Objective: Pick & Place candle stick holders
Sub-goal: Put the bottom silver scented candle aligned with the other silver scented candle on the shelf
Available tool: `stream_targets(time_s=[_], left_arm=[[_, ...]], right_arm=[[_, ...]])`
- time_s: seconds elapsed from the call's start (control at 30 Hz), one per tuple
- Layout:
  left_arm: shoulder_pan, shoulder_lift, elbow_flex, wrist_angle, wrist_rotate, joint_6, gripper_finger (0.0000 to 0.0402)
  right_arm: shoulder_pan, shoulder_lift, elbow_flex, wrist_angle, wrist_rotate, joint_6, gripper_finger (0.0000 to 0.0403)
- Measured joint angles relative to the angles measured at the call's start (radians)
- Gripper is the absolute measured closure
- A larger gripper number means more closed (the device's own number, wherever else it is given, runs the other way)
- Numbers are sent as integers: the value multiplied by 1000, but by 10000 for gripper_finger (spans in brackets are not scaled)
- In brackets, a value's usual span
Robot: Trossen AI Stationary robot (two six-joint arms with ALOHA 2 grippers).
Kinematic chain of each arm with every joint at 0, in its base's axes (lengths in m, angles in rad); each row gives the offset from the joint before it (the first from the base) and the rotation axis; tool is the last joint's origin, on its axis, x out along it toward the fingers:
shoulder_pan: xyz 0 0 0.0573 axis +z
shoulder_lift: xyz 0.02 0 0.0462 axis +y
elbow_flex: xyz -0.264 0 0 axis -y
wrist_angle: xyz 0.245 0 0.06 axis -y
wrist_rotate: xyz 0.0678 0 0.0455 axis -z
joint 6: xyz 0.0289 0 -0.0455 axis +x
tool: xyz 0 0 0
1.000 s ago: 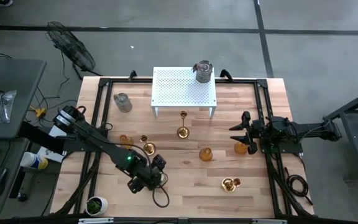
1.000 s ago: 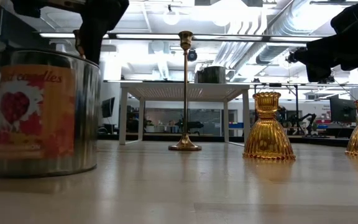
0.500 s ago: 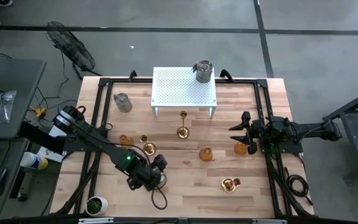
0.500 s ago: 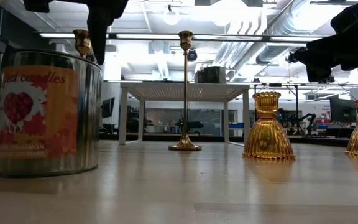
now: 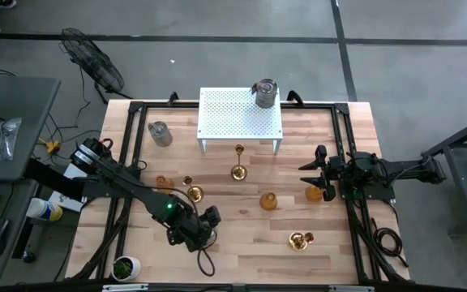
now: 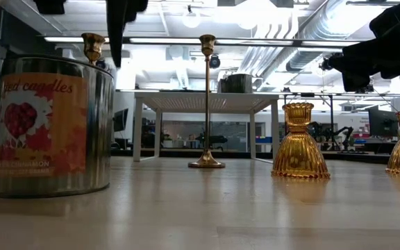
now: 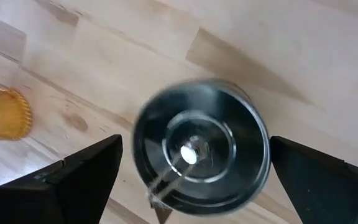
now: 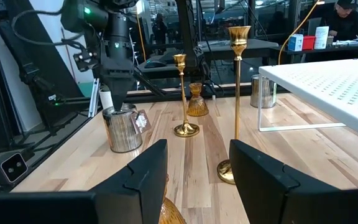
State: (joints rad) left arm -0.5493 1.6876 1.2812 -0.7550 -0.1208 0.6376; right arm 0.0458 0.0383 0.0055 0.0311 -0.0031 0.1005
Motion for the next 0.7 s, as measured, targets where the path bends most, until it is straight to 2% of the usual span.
stream_targets(time_s=[0.7], left_arm=[[20, 50, 1, 9, 39, 45, 2]], right_arm=[[0, 0, 0, 0, 0, 0, 238]])
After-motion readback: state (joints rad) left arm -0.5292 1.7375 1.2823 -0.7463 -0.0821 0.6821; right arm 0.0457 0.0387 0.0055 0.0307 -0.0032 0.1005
